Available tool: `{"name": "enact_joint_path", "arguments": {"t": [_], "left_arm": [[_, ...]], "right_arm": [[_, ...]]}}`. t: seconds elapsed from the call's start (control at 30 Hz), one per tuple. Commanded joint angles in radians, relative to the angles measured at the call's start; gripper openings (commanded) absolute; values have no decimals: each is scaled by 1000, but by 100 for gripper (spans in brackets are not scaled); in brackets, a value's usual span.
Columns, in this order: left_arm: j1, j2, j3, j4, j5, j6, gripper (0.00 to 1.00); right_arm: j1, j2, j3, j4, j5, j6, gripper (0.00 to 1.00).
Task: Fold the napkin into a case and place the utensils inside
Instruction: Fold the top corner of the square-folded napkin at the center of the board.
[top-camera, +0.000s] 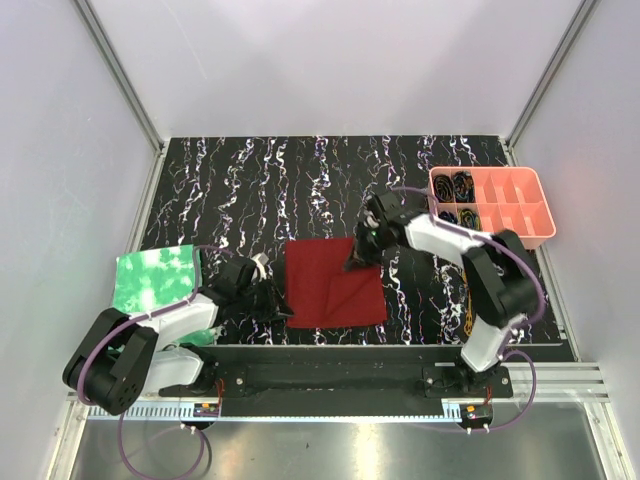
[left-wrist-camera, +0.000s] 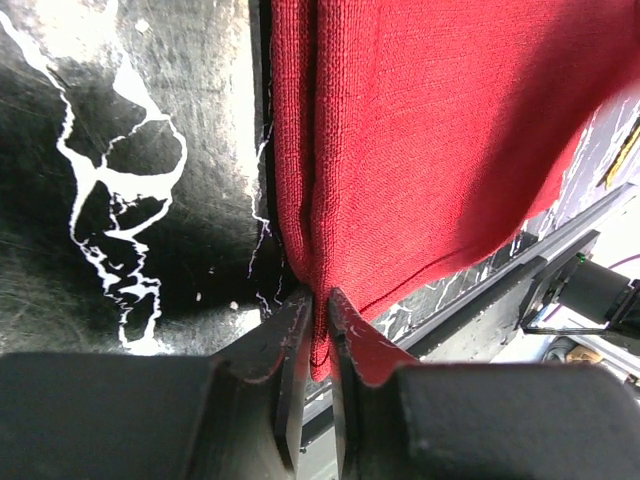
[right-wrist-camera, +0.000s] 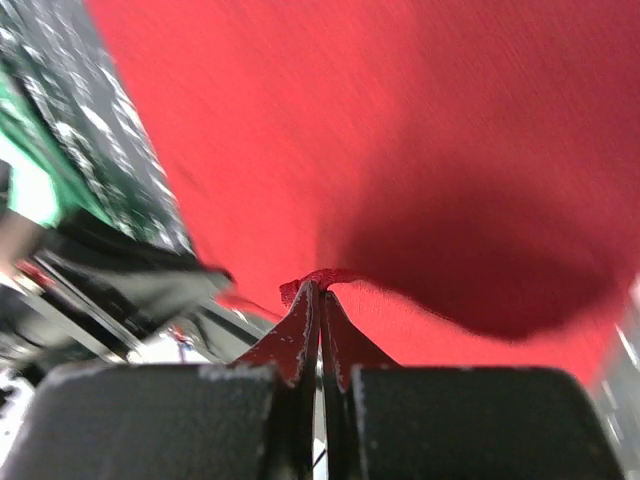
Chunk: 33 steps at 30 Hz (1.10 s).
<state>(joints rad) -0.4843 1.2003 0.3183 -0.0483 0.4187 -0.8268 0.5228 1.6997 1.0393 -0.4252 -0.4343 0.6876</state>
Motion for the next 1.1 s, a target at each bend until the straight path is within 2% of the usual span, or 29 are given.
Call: {"name": "enact_joint_path", "arguments": {"t": [0.0, 0.17, 0.37, 0.83, 1.07], "left_arm": [[-8, 13, -33, -38, -11, 12, 24], [-10, -2, -33, -62, -24, 18, 26], [-8, -5, -47, -74, -28, 15, 24], [-8, -38, -61, -91, -26, 12, 24], [-10, -44, -53, -105, -24, 25, 24]], "right_arm": [[14, 155, 206, 40, -112, -54, 0], [42, 323, 411, 31, -168, -57, 0], [59, 440, 540, 26, -187, -53, 0], [78, 561, 692, 19, -227, -39, 0], [94, 592, 719, 9, -236, -34, 0]]}}
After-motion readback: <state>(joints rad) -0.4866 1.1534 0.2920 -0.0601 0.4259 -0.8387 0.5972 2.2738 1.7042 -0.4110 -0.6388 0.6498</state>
